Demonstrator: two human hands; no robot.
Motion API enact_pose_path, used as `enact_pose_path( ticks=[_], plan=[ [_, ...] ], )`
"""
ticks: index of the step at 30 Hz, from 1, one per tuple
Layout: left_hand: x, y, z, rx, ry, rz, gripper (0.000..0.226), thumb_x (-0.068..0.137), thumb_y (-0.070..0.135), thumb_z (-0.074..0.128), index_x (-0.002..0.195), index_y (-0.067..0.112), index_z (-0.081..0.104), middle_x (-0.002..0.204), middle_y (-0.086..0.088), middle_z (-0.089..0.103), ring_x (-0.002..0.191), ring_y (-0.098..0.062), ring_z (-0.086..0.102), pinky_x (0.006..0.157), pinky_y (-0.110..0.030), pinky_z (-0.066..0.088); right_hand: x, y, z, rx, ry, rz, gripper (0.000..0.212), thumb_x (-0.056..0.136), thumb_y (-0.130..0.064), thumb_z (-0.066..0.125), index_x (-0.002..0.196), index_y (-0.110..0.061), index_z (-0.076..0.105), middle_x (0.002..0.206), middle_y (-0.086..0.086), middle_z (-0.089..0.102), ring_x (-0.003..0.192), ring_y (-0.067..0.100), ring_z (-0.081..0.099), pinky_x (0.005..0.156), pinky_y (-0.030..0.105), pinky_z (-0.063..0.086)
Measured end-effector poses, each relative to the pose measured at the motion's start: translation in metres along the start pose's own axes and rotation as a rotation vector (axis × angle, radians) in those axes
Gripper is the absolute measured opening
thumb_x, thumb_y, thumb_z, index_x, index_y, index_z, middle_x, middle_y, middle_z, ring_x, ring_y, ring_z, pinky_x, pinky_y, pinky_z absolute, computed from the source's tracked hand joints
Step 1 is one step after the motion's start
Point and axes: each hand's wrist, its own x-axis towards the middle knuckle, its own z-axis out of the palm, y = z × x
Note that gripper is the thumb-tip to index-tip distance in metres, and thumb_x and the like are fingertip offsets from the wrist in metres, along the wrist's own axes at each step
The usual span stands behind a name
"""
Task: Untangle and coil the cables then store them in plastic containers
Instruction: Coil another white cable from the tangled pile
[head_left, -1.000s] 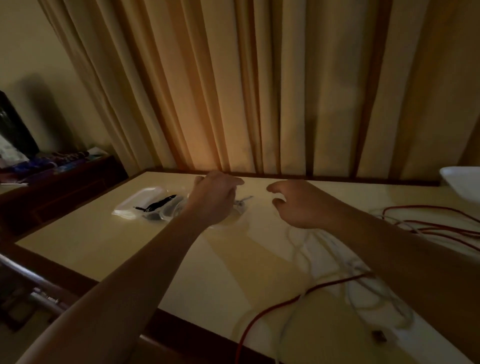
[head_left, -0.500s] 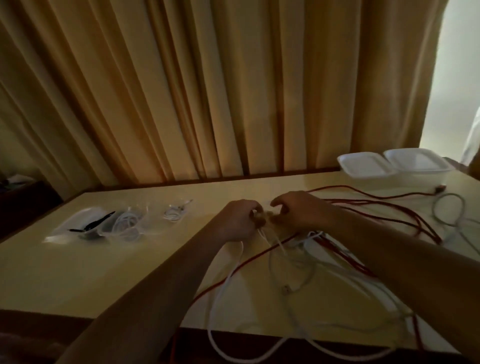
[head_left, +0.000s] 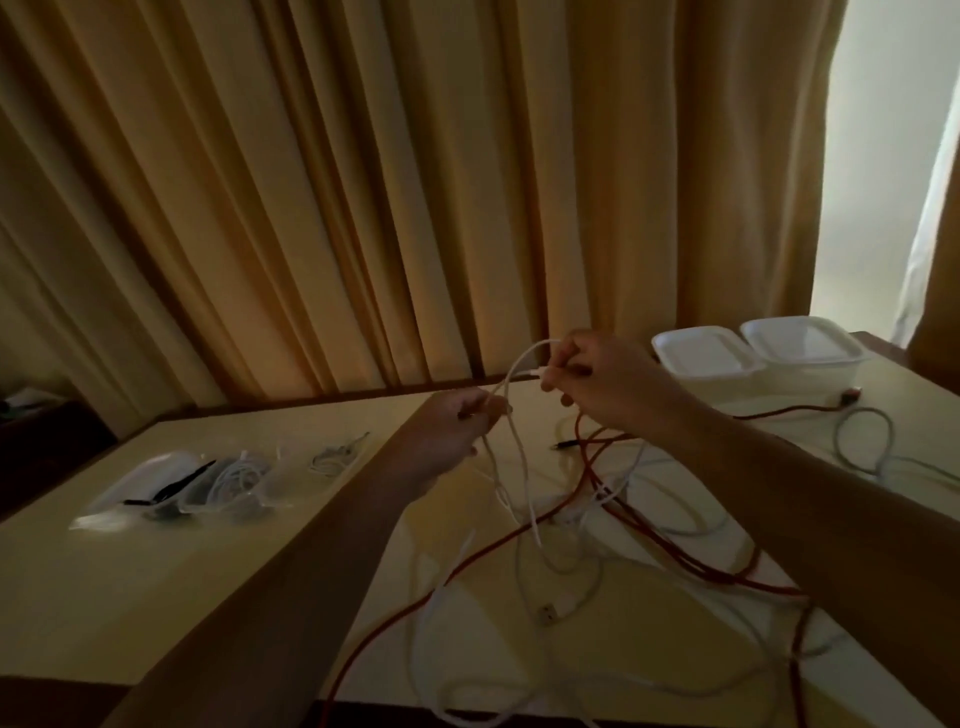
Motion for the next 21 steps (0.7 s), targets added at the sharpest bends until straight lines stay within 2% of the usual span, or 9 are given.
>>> enact_pose_path(
  ticks=[3, 5, 7, 9, 11, 14, 16, 18, 21],
  plan=[
    [0.005, 0.026, -0.004, -0.253, 0.028, -0.027, 0.028, 0.106, 0.031, 0.055, 0.102, 0.01, 0.073, 0.075, -0.001, 0.066, 0.072, -0.019, 0.062, 0.068, -0.035, 0.055, -0.001, -0.004, -0.021, -0.02, -0.018, 0.018, 0.007, 0.091, -0.03, 0.072, 0.092, -0.025, 0.068, 0.085, -0.006, 0.075, 0.076, 0.008, 0.071, 0.069, 0.032, 0.061],
    [0.006, 0.043, -0.01, -0.308, 0.042, -0.019, 0.028, 0.108, 0.031, 0.052, 0.104, 0.01, 0.071, 0.066, 0.002, 0.052, 0.054, -0.013, 0.045, 0.05, -0.028, 0.042, -0.006, -0.008, -0.033, 0.01, -0.031, 0.033, 0.008, 0.093, -0.031, 0.07, 0.091, -0.023, 0.07, 0.08, -0.004, 0.075, 0.068, 0.004, 0.07, 0.061, 0.022, 0.059],
    [0.01, 0.057, -0.017, -0.102, 0.09, 0.073, 0.026, 0.106, 0.036, 0.055, 0.102, 0.02, 0.075, 0.06, 0.016, 0.054, 0.05, -0.003, 0.043, 0.049, -0.02, 0.034, -0.011, -0.014, -0.044, -0.002, 0.115, -0.015, 0.014, 0.095, -0.033, 0.067, 0.083, -0.026, 0.068, 0.072, -0.006, 0.07, 0.062, 0.001, 0.066, 0.055, 0.015, 0.05],
    [0.013, 0.073, -0.027, 0.085, 0.144, 0.194, 0.024, 0.104, 0.04, 0.058, 0.098, 0.03, 0.079, 0.065, 0.02, 0.063, 0.056, 0.002, 0.055, 0.055, -0.02, 0.038, -0.014, -0.022, -0.051, 0.01, 0.315, -0.128, 0.016, 0.096, -0.032, 0.066, 0.081, -0.026, 0.066, 0.071, -0.007, 0.066, 0.065, 0.003, 0.064, 0.061, 0.017, 0.048],
    [0.016, 0.091, -0.036, 0.146, 0.163, 0.278, 0.021, 0.102, 0.042, 0.06, 0.097, 0.034, 0.079, 0.075, 0.021, 0.067, 0.067, 0.006, 0.06, 0.063, -0.02, 0.044, -0.01, -0.032, -0.057, 0.017, 0.381, -0.222, 0.012, 0.098, -0.034, 0.063, 0.096, -0.023, 0.068, 0.083, -0.01, 0.067, 0.073, 0.006, 0.063, 0.068, 0.025, 0.053],
    [0.02, 0.111, -0.041, 0.157, 0.071, 0.372, 0.017, 0.102, 0.042, 0.061, 0.097, 0.04, 0.077, 0.091, 0.01, 0.073, 0.089, -0.006, 0.065, 0.08, -0.026, 0.05, 0.007, -0.043, -0.064, 0.027, 0.053, -0.109, 0.033, 0.101, -0.045, 0.054, 0.131, -0.031, 0.06, 0.125, -0.014, 0.061, 0.107, 0.011, 0.061, 0.094, 0.038, 0.053],
    [0.021, 0.116, -0.037, 0.187, 0.052, 0.448, 0.016, 0.102, 0.039, 0.061, 0.098, 0.04, 0.076, 0.09, 0.005, 0.072, 0.086, -0.011, 0.065, 0.078, -0.027, 0.048, 0.014, -0.046, -0.064, 0.106, -0.159, -0.011, 0.031, 0.104, -0.044, 0.048, 0.123, -0.029, 0.068, 0.12, -0.007, 0.069, 0.113, 0.015, 0.062, 0.105, 0.046, 0.047],
    [0.024, 0.116, -0.032, 0.175, 0.084, 0.506, 0.014, 0.102, 0.036, 0.061, 0.099, 0.033, 0.075, 0.088, 0.002, 0.071, 0.083, -0.013, 0.064, 0.076, -0.027, 0.048, 0.016, -0.044, -0.065, 0.364, -0.253, 0.05, 0.034, 0.106, -0.036, 0.045, 0.108, -0.018, 0.074, 0.097, 0.008, 0.072, 0.092, 0.021, 0.068, 0.104, 0.049, 0.049],
    [0.026, 0.111, -0.024, 0.005, 0.113, 0.515, 0.013, 0.101, 0.026, 0.064, 0.097, 0.02, 0.074, 0.081, -0.005, 0.067, 0.07, -0.011, 0.057, 0.068, -0.021, 0.045, 0.005, -0.042, -0.07, 0.913, -0.52, 0.159, 0.033, 0.106, -0.027, 0.044, 0.099, -0.005, 0.068, 0.072, 0.01, 0.045, 0.061, 0.017, 0.048, 0.087, 0.042, 0.047]
  ],
)
